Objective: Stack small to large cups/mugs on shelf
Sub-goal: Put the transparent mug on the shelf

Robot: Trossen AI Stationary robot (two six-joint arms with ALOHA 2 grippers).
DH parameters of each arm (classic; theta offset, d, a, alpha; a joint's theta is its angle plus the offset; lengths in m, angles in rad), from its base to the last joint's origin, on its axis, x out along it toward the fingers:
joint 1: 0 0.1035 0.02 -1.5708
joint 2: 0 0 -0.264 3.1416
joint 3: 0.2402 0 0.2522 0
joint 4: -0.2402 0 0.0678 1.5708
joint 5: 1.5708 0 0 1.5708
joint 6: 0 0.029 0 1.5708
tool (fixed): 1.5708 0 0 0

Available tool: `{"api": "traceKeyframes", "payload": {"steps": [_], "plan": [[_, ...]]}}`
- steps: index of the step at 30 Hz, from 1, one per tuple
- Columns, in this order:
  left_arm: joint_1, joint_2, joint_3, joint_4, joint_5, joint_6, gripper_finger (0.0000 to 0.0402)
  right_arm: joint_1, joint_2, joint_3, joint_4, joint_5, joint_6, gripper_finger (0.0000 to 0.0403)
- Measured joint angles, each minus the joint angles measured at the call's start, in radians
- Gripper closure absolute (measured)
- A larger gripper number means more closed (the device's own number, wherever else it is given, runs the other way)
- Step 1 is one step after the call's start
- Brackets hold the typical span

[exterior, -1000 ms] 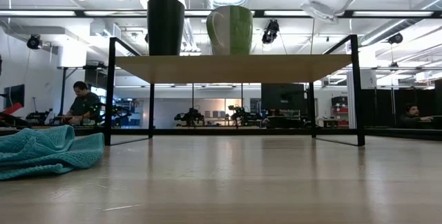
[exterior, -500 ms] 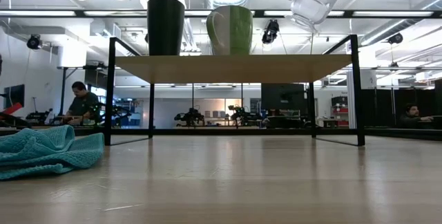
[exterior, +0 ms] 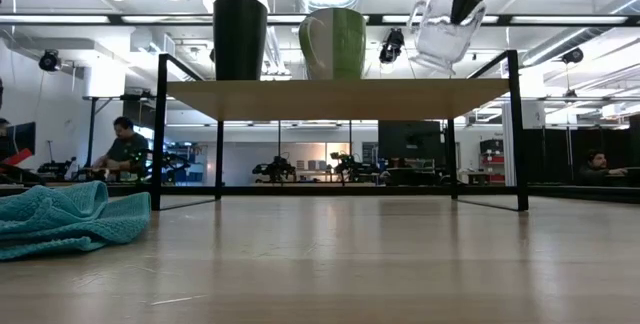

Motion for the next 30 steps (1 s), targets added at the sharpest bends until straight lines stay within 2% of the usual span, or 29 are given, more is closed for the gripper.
{"api": "traceKeyframes", "payload": {"steps": [12,21,30], "plan": [[0.002,-0.001,0.000,0.000,0.000,0.002,0.0333,-0.070,0.064,-0.001,-0.002,-0.072,-0.083,0.0394],[0.002,-0.001,0.000,0.000,-0.006,0.052,0.0333,-0.126,0.067,0.000,0.003,-0.079,-0.121,0.0394],[0.008,-0.001,0.000,0.000,-0.046,0.054,0.0333,-0.134,0.068,0.000,0.015,-0.079,-0.154,0.0394]]}}
